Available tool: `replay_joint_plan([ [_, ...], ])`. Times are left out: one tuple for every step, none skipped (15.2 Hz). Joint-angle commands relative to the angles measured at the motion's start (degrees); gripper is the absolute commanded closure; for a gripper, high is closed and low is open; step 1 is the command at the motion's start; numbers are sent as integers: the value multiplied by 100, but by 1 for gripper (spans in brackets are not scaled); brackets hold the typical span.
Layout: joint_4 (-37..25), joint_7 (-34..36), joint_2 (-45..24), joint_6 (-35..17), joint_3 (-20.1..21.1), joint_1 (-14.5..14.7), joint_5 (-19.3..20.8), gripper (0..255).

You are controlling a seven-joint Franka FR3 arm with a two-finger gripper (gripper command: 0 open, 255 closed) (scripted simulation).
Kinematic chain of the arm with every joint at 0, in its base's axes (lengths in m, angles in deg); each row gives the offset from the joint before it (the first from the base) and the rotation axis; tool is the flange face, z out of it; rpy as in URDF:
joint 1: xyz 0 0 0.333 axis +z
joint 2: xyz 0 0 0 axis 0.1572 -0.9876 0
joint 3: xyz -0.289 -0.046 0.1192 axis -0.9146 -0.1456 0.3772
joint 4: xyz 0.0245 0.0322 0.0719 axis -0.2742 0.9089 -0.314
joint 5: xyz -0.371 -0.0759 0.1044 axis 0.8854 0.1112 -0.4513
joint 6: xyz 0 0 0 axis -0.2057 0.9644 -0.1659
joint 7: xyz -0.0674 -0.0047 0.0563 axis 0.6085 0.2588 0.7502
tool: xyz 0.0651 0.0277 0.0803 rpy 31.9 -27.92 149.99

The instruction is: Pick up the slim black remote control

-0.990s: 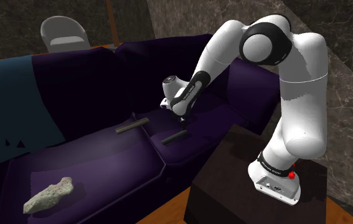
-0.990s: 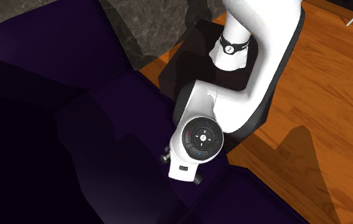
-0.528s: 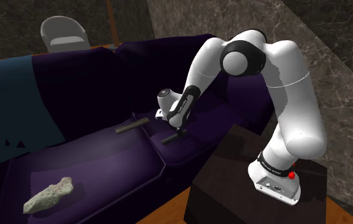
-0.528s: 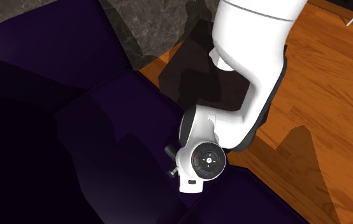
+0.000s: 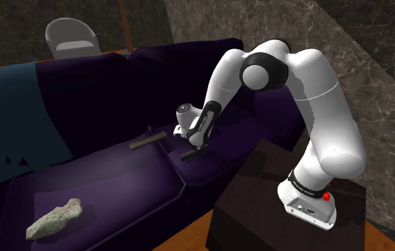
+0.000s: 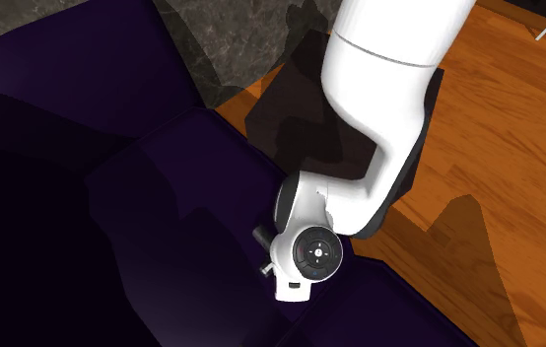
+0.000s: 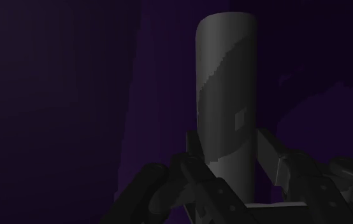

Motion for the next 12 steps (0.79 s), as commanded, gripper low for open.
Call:
replay_joint_plan([
  [21, 0, -44, 43, 19, 9, -3, 255],
  [12, -2, -20, 77, 24, 13, -7, 255],
  [13, -3, -9, 88, 25, 14, -8, 255],
  [38, 5, 9, 82, 23, 21, -6, 255],
  [25, 1, -7, 78, 23, 17, -6, 255],
  [14, -3, -17, 78, 24, 12, -7, 255],
  [16, -1, -19, 76, 24, 14, -7, 255],
  [40, -3, -29, 38, 15, 7, 0, 255],
  [77, -14, 51, 80, 17, 6, -1, 255],
  [113, -25, 130, 123, 19, 5, -3, 255],
  [147, -36, 210, 169, 21, 4, -6, 255],
  [180, -48, 288, 214, 24, 3, -9, 255],
])
